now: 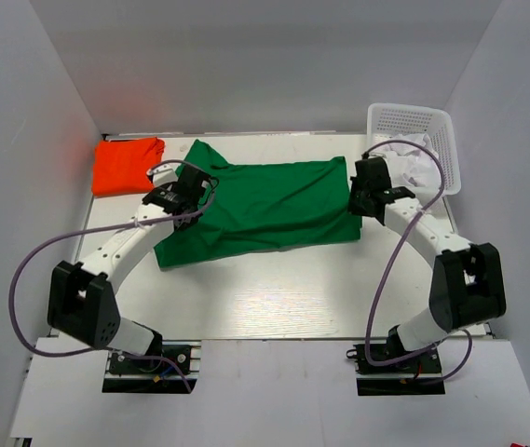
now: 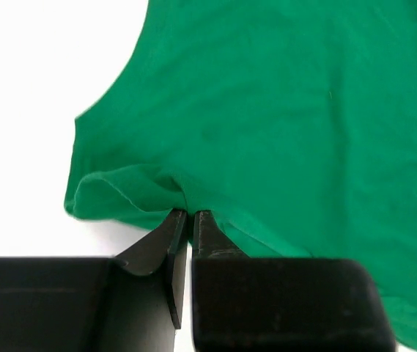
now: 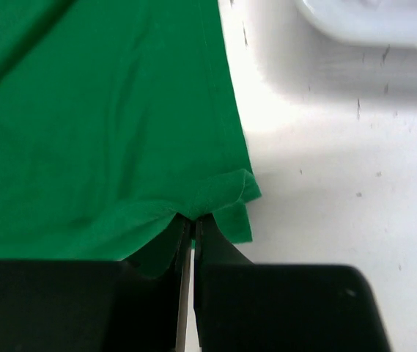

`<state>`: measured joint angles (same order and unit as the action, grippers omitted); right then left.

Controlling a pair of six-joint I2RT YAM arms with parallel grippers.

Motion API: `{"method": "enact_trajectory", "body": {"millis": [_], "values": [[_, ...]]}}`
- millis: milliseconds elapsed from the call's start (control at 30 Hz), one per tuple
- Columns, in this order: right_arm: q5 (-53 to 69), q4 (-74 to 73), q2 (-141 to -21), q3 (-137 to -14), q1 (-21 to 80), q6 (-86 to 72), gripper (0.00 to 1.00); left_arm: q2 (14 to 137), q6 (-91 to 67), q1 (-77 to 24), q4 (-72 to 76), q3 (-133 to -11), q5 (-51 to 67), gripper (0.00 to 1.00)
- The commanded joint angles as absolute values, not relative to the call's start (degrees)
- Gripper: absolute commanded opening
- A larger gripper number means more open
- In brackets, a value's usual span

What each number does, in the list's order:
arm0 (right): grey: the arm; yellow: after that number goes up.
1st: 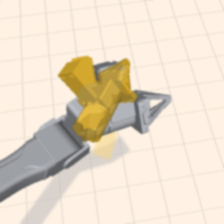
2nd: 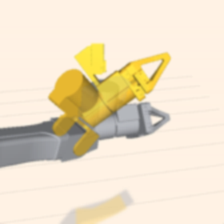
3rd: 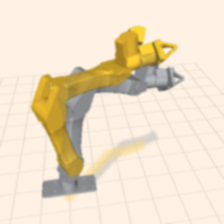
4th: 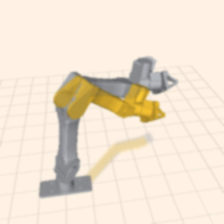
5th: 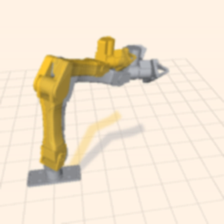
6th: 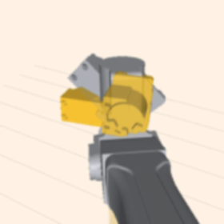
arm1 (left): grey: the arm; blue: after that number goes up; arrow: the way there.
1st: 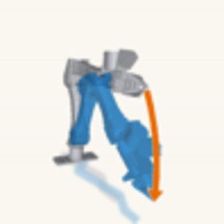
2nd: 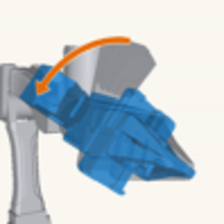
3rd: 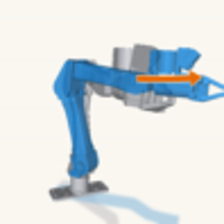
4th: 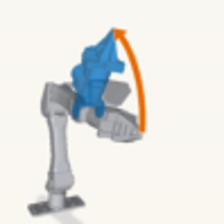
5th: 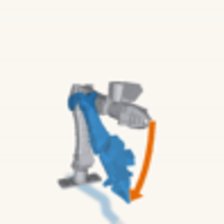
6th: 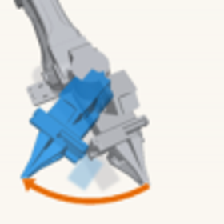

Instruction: Fold and stack the t-shirts

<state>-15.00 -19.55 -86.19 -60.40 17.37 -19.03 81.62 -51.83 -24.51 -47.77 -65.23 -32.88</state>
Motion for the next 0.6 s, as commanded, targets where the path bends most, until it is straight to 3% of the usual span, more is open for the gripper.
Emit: {"method": "enact_trajectory", "body": {"millis": [0,133,333,433,467,500,533,567], "values": [[-16.7,-18.5,-88.9,-65.4,16.9,-18.4,0.0,83.8,-49.4,-23.1,-43.4,-68.9,-36.5,0.0],[-16.8,-18.4,-94.6,-68.8,17.0,-18.1,0.0,88.6,-45.9,-21.2,-39.6,-70.2,-34.8,0.0],[-20.5,-20.3,-102.7,-76.2,16.3,-19.9,0.0,100.6,-43.4,-18.3,-38.5,-76.8,-34.1,0.11],[-20.7,-22.1,-107.5,-81.4,16.0,-20.3,0.34,105.4,-42.1,-15.6,-38.5,-81.1,-34.1,0.64],[-20.5,-23.2,-109.7,-84.7,14.8,-20.1,0.42,108.0,-41.3,-14.8,-38.5,-84.3,-32.9,0.93],[-19.2,-24.3,-110.1,-85.9,16.1,-19.5,0.46,109.1,-40.5,-14.0,-39.1,-85.9,-32.1,1.0],[-17.2,-25.7,-110.4,-87.5,16.1,-18.7,0.5,109.9,-40.0,-12.4,-39.1,-87.3,-30.9,1.0],[-15.8,-25.8,-109.3,-86.7,16.5,-18.1,0.61,110.5,-39.5,-11.7,-39.1,-89.7,-28.5,1.0]]}}
